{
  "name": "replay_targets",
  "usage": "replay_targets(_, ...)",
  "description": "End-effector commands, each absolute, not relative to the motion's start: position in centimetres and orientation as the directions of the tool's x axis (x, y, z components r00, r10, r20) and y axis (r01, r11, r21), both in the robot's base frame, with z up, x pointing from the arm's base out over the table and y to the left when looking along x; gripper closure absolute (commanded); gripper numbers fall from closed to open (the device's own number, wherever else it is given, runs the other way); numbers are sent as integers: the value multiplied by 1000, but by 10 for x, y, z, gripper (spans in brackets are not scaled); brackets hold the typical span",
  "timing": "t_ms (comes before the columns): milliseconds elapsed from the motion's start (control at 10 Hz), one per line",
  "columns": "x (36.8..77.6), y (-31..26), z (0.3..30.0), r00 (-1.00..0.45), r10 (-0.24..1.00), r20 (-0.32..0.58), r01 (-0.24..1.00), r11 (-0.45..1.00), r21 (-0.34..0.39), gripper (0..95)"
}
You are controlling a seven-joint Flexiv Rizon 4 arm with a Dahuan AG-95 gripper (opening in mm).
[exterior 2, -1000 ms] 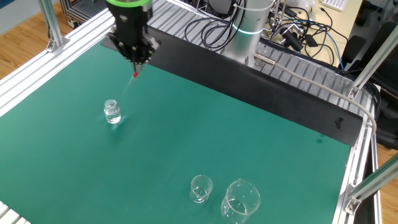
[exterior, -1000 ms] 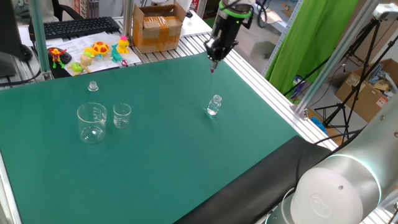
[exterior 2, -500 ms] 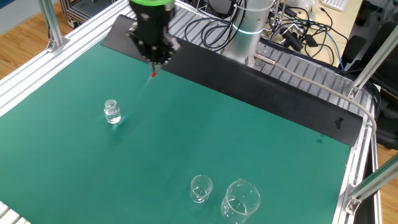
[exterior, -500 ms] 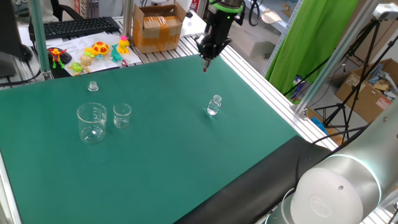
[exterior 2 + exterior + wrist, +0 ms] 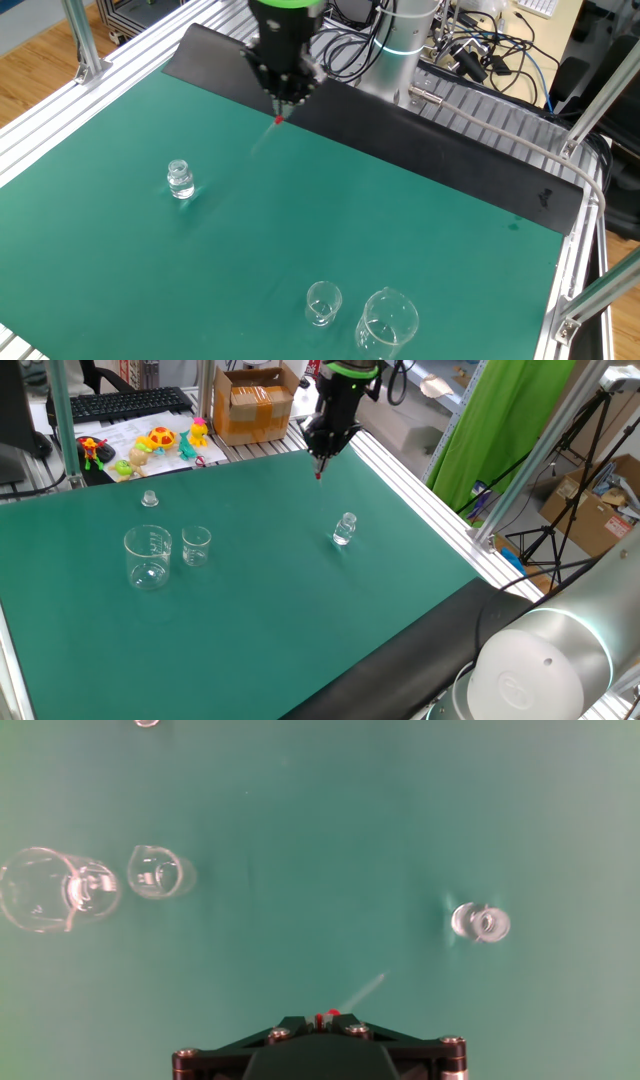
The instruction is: Transfer liquid using a dropper
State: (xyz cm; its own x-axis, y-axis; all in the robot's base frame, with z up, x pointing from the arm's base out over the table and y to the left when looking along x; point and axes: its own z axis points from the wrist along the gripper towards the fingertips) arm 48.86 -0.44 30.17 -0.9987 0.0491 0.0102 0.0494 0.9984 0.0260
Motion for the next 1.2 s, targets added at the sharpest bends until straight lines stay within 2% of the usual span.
replay_targets(100, 482, 9, 304, -997, 76, 1, 76, 997, 14, 950)
replay_targets(700, 474, 25, 304, -998, 65, 18, 65, 998, 1, 950)
replay_targets(900, 474, 25, 304, -999, 32, 20, 32, 999, -4, 950)
replay_targets(1200, 474, 25, 304, -996, -84, 9, -83, 996, 43, 950)
